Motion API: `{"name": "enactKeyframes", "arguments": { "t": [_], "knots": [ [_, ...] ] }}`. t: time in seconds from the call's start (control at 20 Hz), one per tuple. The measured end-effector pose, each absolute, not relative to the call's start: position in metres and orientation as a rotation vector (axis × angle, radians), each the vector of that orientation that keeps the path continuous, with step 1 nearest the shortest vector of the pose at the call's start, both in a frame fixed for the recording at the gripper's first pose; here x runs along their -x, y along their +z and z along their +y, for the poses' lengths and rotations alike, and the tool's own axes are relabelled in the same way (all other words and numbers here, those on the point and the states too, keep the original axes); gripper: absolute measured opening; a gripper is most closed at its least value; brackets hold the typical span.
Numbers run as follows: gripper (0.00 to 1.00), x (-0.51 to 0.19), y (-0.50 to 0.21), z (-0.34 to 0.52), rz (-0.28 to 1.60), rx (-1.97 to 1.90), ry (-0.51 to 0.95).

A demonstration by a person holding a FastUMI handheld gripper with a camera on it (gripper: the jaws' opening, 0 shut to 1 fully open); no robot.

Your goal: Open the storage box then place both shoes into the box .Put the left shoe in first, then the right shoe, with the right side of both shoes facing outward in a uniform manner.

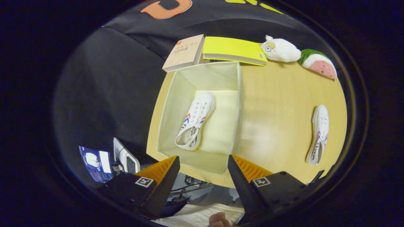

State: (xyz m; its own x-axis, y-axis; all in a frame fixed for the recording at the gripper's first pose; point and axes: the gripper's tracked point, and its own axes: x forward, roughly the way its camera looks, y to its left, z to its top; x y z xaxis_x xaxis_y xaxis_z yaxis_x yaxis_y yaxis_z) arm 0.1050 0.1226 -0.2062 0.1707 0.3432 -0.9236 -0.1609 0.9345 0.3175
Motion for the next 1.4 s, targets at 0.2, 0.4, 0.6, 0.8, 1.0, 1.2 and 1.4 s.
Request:
{"name": "enactKeyframes", "arguments": {
  "t": [0.2, 0.4, 0.6, 0.8, 1.0, 1.2, 1.4],
  "knots": [
    [0.97, -0.108, -0.217, 0.040, 1.364, -0.186, 0.266],
    [0.97, -0.113, -0.245, -0.049, 1.394, -0.120, 0.127],
    [0.97, -0.114, -0.268, -0.111, 1.430, -0.078, 0.046],
    [0.98, -0.120, -0.292, -0.167, 1.466, -0.022, -0.039],
    [0.98, -0.127, -0.319, -0.212, 1.478, 0.031, -0.084],
    [0.97, -0.138, -0.346, -0.237, 1.466, 0.111, -0.093],
    [0.84, -0.145, -0.367, -0.243, 1.470, 0.109, -0.057]
  ]
}}
